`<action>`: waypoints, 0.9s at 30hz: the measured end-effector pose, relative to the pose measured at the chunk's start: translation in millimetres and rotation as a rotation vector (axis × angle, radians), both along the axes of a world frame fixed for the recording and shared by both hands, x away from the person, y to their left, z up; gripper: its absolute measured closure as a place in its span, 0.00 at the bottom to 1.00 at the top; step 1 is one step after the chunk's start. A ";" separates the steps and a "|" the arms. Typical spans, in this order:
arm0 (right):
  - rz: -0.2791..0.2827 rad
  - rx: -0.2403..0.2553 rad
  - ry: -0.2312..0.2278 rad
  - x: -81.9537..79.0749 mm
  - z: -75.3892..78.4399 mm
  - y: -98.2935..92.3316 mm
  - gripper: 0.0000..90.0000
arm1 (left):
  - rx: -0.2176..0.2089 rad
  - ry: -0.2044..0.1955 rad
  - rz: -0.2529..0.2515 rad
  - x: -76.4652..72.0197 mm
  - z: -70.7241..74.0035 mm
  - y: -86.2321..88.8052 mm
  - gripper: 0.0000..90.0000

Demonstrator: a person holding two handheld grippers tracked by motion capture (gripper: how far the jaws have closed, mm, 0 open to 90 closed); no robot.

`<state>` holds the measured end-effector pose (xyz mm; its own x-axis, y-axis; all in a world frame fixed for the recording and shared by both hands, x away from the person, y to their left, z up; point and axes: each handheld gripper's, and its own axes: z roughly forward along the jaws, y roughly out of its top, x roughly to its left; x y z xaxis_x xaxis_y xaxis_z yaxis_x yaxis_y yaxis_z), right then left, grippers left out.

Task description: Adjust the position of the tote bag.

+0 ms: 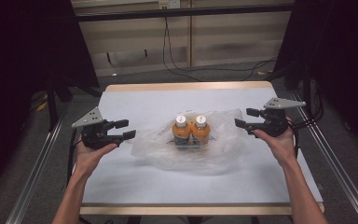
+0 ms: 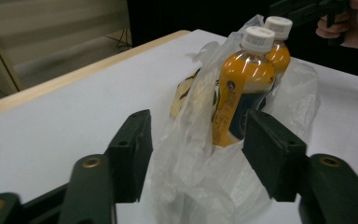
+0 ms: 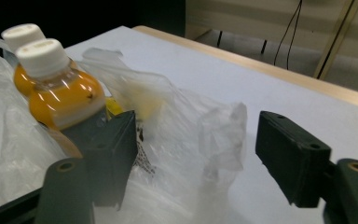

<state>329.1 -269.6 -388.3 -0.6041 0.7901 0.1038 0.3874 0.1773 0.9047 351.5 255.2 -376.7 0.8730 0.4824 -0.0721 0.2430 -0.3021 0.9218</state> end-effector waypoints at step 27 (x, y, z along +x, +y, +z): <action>0.331 -0.274 0.192 45.0 -27.2 72.9 1.00 | 0.423 0.118 -0.219 41.0 -49.2 -113.3 0.97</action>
